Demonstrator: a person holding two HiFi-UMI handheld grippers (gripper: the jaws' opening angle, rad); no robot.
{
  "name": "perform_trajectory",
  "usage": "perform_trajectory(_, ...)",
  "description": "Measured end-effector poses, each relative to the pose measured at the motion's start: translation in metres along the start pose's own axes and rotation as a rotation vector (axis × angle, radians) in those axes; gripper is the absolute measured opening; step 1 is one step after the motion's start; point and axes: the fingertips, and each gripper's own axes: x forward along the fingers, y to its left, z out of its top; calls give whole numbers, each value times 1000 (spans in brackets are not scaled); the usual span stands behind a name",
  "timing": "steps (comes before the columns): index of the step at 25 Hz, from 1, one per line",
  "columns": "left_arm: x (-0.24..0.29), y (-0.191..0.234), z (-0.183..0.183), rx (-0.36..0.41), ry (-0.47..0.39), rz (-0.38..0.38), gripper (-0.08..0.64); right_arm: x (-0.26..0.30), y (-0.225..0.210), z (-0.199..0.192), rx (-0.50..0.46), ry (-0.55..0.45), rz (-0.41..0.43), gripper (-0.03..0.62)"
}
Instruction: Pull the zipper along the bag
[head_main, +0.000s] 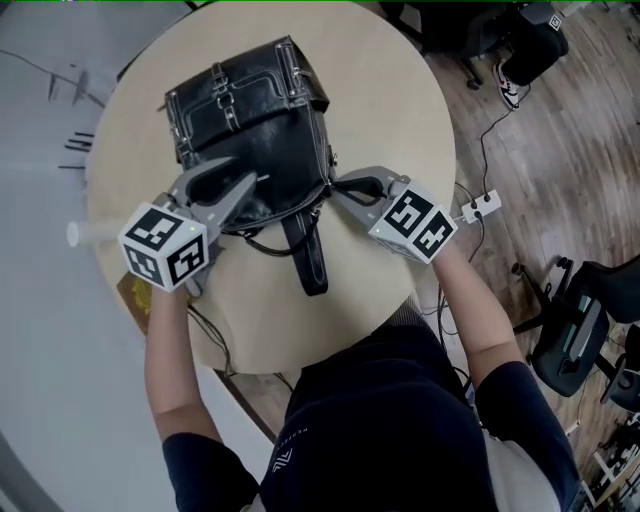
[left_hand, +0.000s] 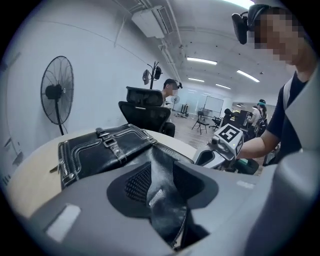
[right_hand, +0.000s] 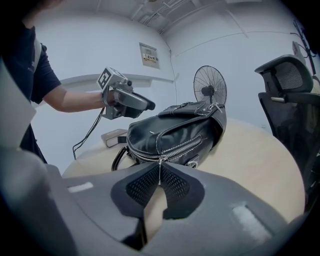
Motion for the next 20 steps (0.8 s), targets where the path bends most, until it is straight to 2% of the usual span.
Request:
perform_trajectory(6,54,-8,34,72,52,-102,173,1,-1,0,1,-22,10,14)
perform_trajectory(10,77,-9,39,62,74,-179,172,0,-2,1,-13,-25,18,14)
perform_trajectory(15,95,-13,33,128,143,-249,172,1,-2,1,3,-34,27,14)
perform_trajectory(18,107,-13,40,110,125,-288,166,-1,-2,0,13,-46,27,14)
perform_trajectory(20,112,-13,40,100,138,-318,128,-1,-3,1,13,-49,25,14)
